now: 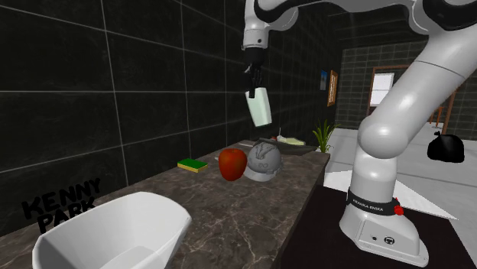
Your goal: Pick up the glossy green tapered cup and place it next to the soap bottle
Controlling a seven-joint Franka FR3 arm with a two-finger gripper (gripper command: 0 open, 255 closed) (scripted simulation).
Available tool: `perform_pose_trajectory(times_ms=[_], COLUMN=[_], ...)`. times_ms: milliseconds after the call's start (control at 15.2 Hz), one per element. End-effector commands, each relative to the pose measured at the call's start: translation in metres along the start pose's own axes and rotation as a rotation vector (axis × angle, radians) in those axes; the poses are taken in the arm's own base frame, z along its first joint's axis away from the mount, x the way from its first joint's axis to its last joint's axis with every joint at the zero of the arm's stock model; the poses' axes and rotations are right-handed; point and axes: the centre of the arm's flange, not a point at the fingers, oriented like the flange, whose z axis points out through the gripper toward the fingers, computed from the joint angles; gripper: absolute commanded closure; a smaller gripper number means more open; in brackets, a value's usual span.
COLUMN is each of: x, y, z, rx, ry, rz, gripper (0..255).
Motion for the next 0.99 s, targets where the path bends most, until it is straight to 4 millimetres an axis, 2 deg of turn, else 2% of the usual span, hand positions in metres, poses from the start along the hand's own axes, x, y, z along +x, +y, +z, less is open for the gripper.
perform_pose_trajectory(times_ms=[0,924], x=[-0.008,-0.059], y=[0.024,0.201], z=[0.001,0.0], rx=[0.0,0.0], ry=[0.0,0.0], rz=[-0.002,-0.002], gripper=[255,255])
